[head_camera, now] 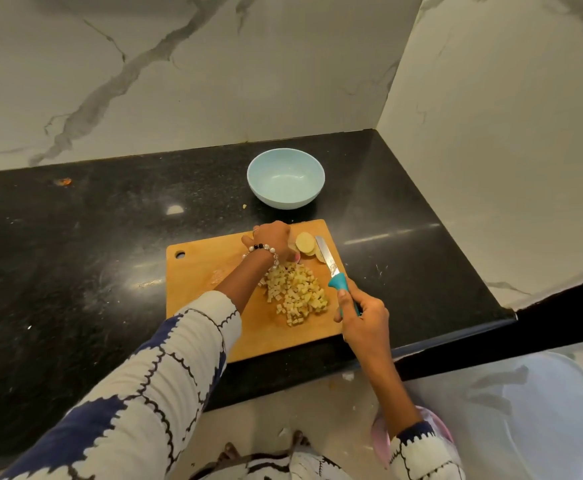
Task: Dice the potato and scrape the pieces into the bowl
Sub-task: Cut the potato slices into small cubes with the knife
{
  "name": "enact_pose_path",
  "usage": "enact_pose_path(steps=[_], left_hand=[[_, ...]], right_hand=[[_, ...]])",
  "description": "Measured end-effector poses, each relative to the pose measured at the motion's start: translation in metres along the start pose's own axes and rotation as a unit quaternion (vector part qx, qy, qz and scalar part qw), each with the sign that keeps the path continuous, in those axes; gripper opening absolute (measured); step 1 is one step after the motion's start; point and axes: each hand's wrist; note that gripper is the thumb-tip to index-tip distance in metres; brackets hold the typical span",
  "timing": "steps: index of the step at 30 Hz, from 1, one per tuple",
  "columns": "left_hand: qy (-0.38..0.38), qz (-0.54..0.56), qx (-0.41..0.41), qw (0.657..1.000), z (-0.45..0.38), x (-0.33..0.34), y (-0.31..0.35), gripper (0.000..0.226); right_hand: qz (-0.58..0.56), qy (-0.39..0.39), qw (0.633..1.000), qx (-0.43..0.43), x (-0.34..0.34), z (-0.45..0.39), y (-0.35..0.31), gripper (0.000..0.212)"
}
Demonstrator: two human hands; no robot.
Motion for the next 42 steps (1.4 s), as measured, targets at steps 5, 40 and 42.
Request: enact_pose_path(steps=[5,40,42], left_hand=[[0.01,0.156,-0.037,0.987,0.0,-0.002,-0.007,0.045],[0.116,0.17,-0.038,0.978,0.093,0.003,-0.13,0.059],[0.116,0.136,-0.018,0.984,0.09,0.004,-0.131,0.063]], right_hand=[[-0.002,-0.003,1.0,0.003,0.008,-0.006,0.0,0.028],[0.278,-0.099,0.941,-0.166,0.09,0.06,-0.021,0.051],[0.253,-0.119,0.943,-0.18,0.092,0.065,-0.024,0.049]])
Point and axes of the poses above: each hand's wrist, its own z-axis away from the middle knuckle, its own x-axis out of the palm, y = z × x, and after that the axes turned 7 degrees about y, right-handed
